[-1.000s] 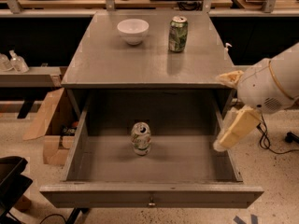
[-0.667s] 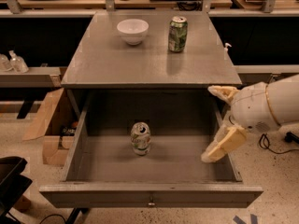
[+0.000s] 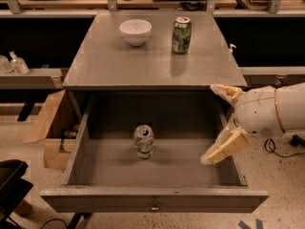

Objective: Pick 7up can from top drawer and place on counter

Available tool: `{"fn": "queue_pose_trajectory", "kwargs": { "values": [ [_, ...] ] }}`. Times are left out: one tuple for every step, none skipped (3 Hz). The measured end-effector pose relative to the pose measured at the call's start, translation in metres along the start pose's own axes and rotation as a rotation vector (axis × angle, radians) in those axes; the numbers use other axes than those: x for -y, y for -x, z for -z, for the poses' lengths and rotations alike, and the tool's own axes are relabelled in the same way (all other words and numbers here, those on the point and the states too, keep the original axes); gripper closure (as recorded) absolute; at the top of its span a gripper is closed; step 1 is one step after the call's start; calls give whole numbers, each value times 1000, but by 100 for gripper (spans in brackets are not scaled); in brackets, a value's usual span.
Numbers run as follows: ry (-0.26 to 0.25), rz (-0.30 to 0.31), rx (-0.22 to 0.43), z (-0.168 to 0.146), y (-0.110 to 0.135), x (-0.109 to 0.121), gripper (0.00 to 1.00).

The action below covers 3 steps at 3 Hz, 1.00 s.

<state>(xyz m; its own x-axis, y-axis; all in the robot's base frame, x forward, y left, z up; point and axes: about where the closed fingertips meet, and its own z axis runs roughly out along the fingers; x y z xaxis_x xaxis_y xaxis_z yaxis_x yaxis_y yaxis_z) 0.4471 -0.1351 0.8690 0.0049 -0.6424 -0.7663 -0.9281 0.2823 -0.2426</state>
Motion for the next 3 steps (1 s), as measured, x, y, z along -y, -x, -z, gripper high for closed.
{"fn": "queue_pose_trajectory", "kwargs": {
  "values": [
    [8,-11,8,-23,-11,-5,0],
    [12,-41,42,-70,-39,-16,0],
    [5,-65,81,-114,-63,-23,0]
  ]
}}
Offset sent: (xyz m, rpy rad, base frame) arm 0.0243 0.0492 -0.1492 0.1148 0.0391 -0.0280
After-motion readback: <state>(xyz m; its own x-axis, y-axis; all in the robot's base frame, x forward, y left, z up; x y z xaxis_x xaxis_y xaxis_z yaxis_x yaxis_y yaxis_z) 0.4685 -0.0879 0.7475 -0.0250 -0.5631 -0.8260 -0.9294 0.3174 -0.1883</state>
